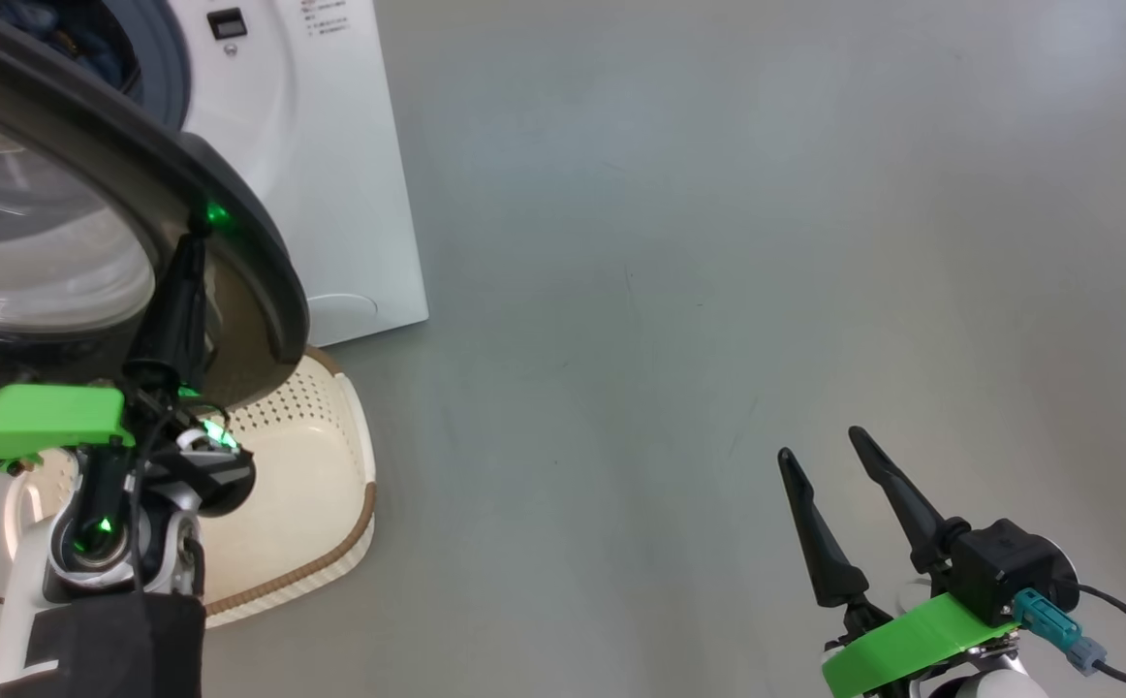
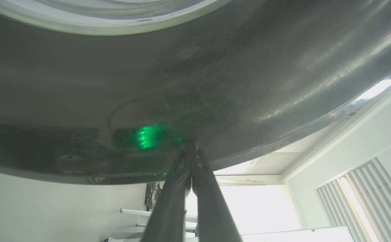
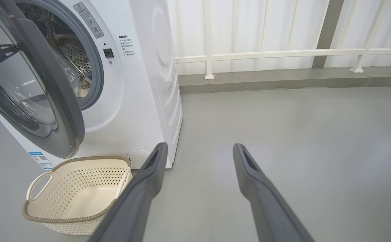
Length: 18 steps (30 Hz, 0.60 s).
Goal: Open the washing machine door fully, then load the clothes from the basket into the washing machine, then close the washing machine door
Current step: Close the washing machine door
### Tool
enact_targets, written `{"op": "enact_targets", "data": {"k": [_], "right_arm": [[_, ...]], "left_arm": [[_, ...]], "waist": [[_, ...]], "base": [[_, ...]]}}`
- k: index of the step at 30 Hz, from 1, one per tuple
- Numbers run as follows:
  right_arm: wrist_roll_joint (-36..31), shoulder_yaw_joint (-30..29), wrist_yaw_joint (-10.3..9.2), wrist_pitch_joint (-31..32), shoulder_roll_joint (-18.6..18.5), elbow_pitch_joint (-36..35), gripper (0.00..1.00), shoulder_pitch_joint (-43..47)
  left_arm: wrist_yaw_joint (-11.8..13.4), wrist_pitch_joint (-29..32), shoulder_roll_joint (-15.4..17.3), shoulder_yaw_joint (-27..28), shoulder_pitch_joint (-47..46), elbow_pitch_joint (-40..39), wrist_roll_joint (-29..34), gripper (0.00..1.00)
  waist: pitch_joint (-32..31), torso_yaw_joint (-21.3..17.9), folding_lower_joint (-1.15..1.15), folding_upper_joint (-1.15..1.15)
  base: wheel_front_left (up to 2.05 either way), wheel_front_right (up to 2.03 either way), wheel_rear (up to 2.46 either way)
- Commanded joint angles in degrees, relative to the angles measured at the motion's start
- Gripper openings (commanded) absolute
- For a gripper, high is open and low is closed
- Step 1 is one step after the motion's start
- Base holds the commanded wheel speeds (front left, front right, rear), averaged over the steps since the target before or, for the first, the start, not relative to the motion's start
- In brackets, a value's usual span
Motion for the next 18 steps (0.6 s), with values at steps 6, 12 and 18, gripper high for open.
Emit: {"op": "enact_targets", "data": {"k": [6,12,18], "right_arm": [[0.2,0.5,0.09,-1.0,0.1,-1.0,1.00,-0.3],[-0.3,-0.4,0.09,-0.9,0.1,-1.0,1.00,0.4],[-0.9,-0.7,0.09,-0.1,0.1,-1.6,1.00,1.6]], "left_arm": [[-0.4,0.6,1.1,1.3,-0.4,-0.7,0.6,0.00],[-0.4,3.4,1.1,1.8,6.5,-6.3,2.6,0.00],[-0.4,3.0,1.7,0.5,13.8,-14.4,7.7,0.00]], "waist": [[-1.0,1.1,0.00,0.00],[-4.2,4.0,0.00,0.00],[-7.2,7.7,0.00,0.00]], "base": [[0.00,0.00,0.00],[0.00,0.00,0.00],[0.00,0.00,0.00]]}}
